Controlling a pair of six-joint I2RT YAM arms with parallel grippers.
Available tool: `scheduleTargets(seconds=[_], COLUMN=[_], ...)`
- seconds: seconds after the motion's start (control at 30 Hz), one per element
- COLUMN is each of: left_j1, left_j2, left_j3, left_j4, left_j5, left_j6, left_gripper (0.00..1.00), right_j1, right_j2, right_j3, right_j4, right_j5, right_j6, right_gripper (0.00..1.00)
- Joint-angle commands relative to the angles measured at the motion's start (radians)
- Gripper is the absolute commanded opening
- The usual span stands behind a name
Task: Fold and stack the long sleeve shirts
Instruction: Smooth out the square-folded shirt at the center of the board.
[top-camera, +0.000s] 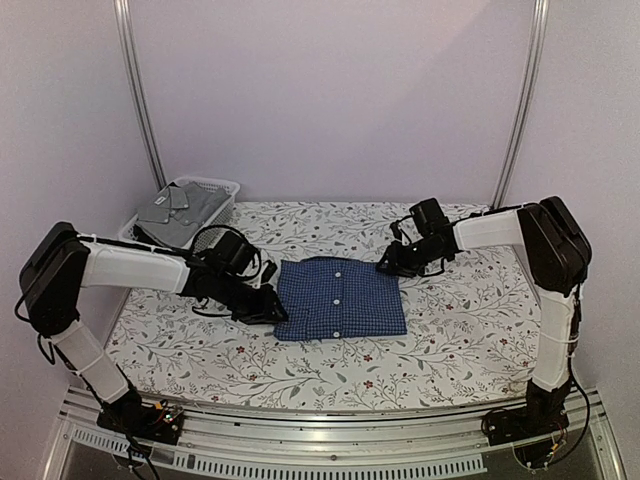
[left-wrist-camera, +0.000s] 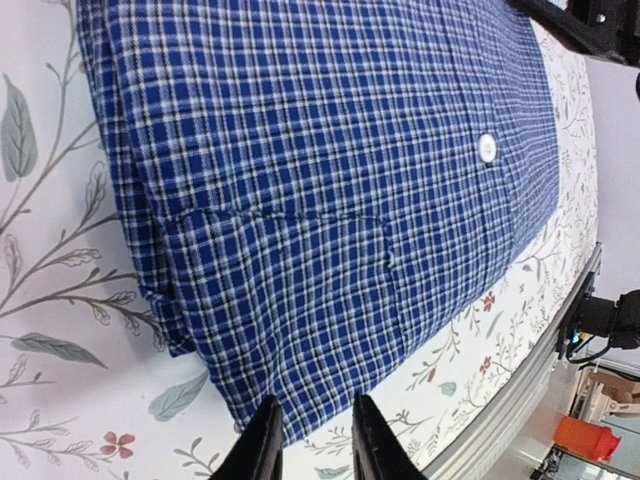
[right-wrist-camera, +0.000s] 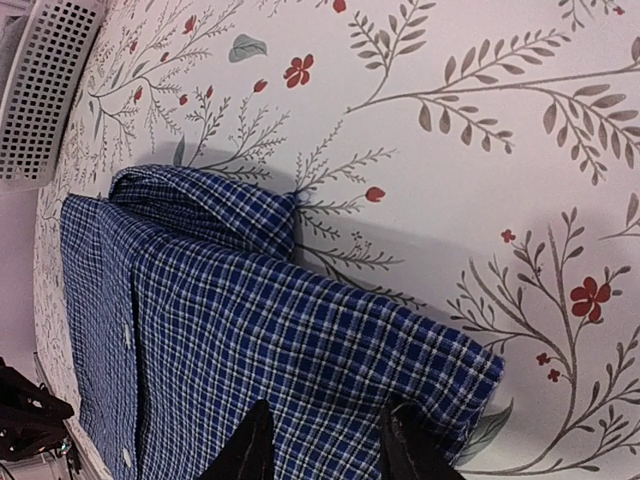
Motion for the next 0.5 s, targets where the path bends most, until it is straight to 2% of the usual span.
scheduleTargets(seconds=[0.0, 0.23, 0.47], left_j1=[0.031, 0.098, 0.129], left_j2=[-0.023, 0.049, 0.148], left_j3=[-0.006, 0.032, 0.104], left_j4=[-0.016, 0.019, 0.05], left_j5=[-0.032, -0.06, -0.034], left_j6=[0.011, 0.025, 0.069], left_gripper=[0.27, 0.38, 0.47], right_j1=[-0.022, -0.034, -0.034], right_j2=[0.026, 0.043, -0.02], right_j3=[0.032, 0.067, 0.05], right_j4=[0.001, -0.044, -0.073], right_j5=[-0.008, 0.003, 0.029], right_j6=[0.014, 0.004, -0.017], right_gripper=[0.36, 0.38, 0.42])
